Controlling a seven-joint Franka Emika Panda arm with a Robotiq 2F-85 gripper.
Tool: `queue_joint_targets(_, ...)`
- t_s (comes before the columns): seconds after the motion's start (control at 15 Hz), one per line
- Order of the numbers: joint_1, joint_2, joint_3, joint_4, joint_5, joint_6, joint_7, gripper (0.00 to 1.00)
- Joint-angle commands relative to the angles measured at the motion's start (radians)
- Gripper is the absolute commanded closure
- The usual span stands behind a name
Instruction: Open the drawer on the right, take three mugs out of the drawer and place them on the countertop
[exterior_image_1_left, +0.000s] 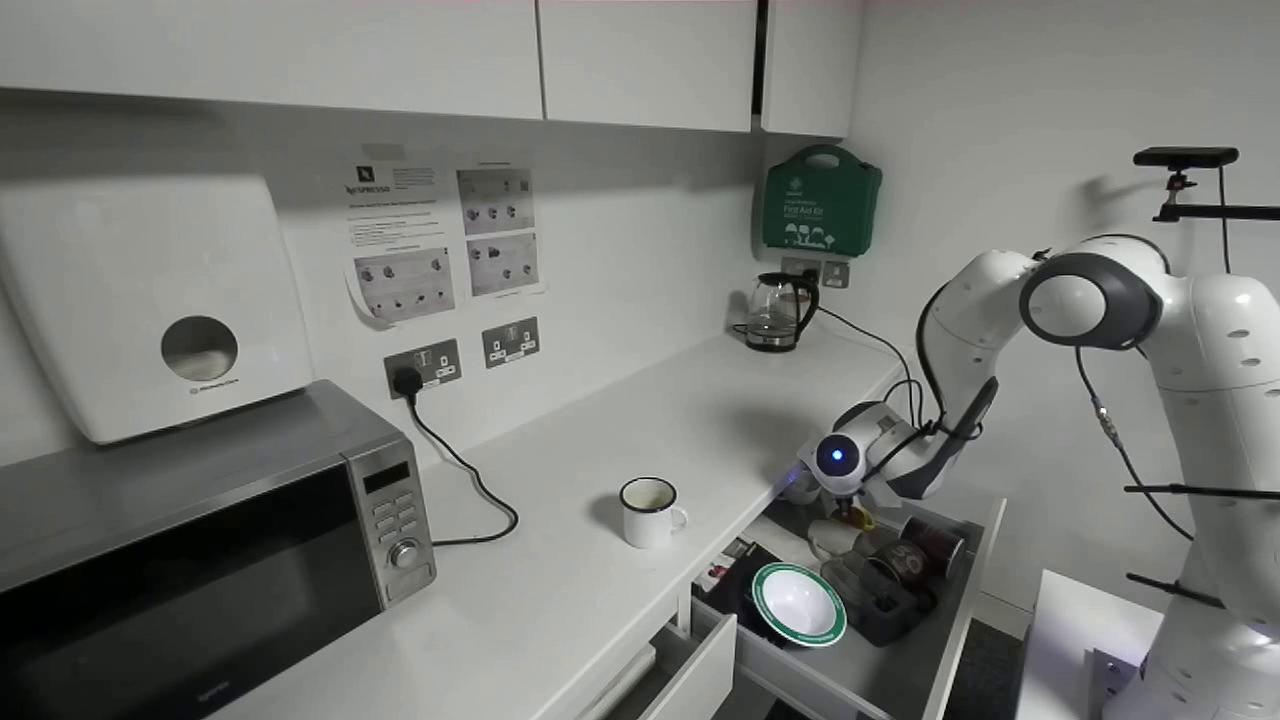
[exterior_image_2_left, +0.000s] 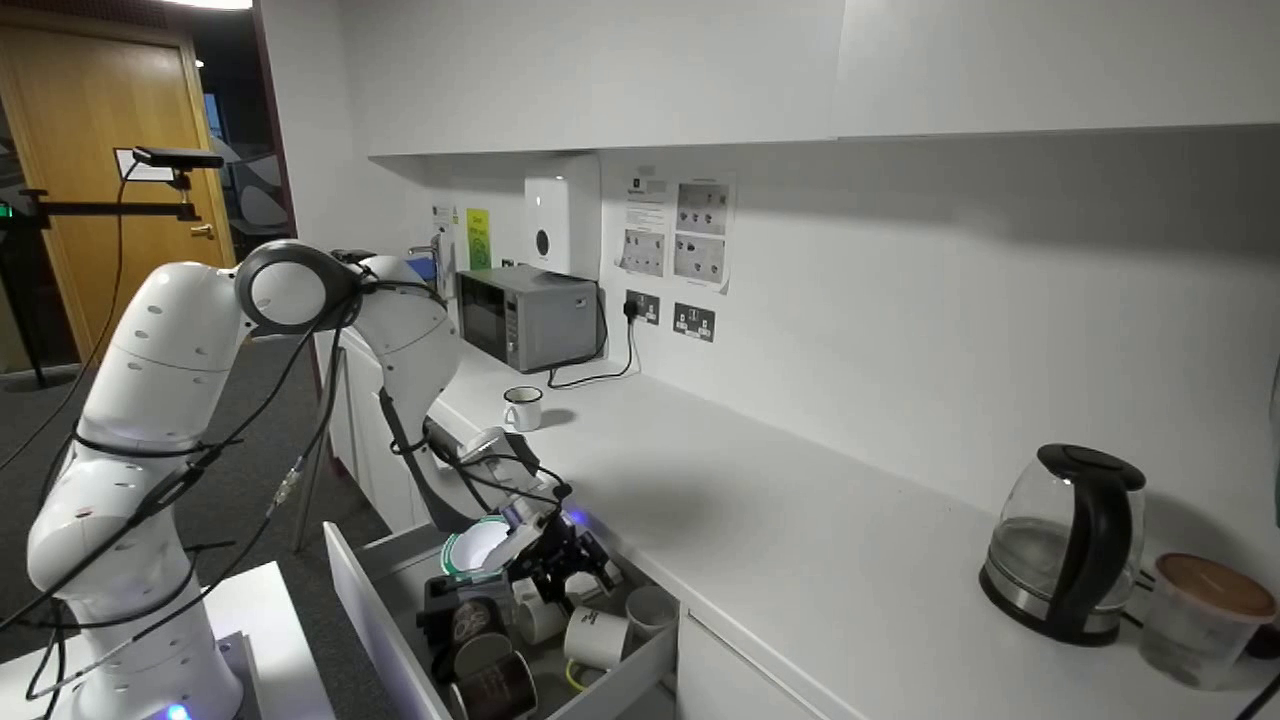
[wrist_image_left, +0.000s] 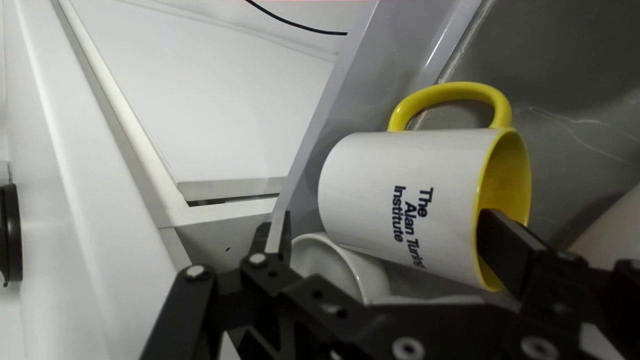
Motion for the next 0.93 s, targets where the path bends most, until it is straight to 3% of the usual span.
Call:
queue_joint_targets(0.0, -0.018, 0.011, 0.013, 0.024, -0.044, -0.028, 0.028, 0.00)
queue_joint_targets(0.87, -0.031, 0.064, 0.011, 0.069, -0.043, -0.028, 0.023, 0.00)
